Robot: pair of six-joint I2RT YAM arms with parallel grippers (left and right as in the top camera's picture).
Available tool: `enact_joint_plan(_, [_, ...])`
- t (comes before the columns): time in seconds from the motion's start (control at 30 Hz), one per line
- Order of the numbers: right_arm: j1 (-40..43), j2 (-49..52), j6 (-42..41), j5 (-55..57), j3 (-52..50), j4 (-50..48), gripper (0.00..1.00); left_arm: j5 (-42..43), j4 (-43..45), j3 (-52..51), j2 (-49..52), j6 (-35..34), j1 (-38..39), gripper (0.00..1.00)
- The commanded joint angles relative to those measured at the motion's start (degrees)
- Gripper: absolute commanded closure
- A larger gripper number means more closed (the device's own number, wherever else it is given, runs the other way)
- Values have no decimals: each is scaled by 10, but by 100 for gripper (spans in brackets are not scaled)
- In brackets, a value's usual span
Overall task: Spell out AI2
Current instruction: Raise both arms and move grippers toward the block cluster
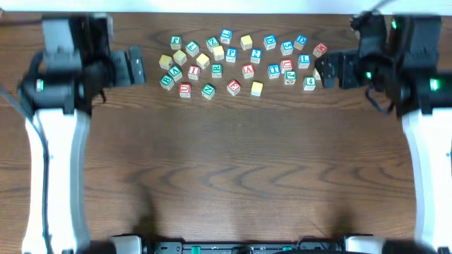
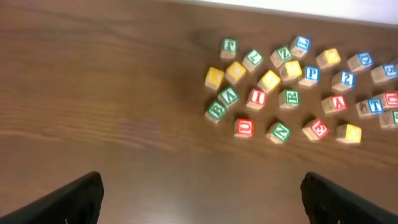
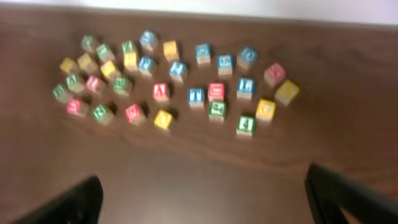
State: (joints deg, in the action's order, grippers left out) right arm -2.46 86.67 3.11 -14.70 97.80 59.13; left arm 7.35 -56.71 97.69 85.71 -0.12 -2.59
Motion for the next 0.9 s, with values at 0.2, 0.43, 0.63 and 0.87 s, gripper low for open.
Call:
enact_joint_plan(0.2, [-10, 129, 32, -3, 84, 39, 1, 32, -59, 75, 92, 5, -2, 0])
enact_joint_plan(0.43, [-10, 146, 27, -45, 84, 28, 1, 34, -63, 74, 94, -15, -2, 0])
enact_joint_plan(0.63, [-20, 146, -26, -62, 84, -7, 2, 38, -58, 74, 94, -17, -2, 0])
enact_joint_plan(0.87, [-89, 148, -113, 64, 87, -39, 6, 31, -58, 74, 94, -36, -2, 1])
